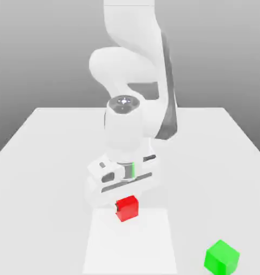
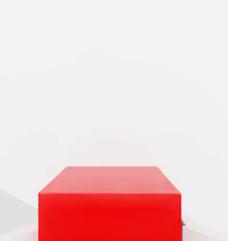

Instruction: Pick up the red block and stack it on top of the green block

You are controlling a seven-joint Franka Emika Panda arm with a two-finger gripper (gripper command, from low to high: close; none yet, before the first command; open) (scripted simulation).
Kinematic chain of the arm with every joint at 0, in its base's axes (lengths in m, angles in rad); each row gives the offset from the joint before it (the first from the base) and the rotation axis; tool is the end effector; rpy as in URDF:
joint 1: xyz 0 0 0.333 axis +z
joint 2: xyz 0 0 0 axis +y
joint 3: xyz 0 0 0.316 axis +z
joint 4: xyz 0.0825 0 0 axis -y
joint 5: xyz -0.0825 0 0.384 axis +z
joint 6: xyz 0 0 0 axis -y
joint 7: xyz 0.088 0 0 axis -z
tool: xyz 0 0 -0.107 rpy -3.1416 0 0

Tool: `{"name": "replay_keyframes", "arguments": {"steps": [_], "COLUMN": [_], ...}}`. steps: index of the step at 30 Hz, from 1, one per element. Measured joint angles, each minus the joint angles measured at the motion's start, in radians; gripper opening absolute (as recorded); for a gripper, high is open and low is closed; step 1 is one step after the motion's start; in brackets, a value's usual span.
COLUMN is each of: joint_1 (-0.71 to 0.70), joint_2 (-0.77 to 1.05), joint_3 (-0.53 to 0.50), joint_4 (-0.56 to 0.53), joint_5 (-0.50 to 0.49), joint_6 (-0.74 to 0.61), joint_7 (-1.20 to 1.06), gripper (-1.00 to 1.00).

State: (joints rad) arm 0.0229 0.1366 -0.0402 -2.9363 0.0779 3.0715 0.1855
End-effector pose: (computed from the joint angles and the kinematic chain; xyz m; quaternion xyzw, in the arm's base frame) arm 0.3209 -0.0127 0.1503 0.9902 -0.1396 -0.0005 0.0001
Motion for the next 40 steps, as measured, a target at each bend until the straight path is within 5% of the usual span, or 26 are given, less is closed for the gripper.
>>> {"name": "replay_keyframes", "arguments": {"steps": [9,24,29,30,40], "joint_1": [-0.009,0.220,0.255,0.258,0.251], "joint_2": [-0.246,0.039,0.193,0.213,0.122], "joint_3": [0.010,0.160,0.150,0.147,0.158], "joint_4": [0.006,0.537,0.591,0.592,0.589], "joint_5": [-0.111,-0.129,-0.156,-0.161,-0.137], "joint_6": [-0.253,-0.503,-0.398,-0.381,-0.467], "joint_7": [0.118,0.618,0.681,0.685,0.669], "gripper": [-1.00,-1.00,-1.00,1.00,1.00]}}
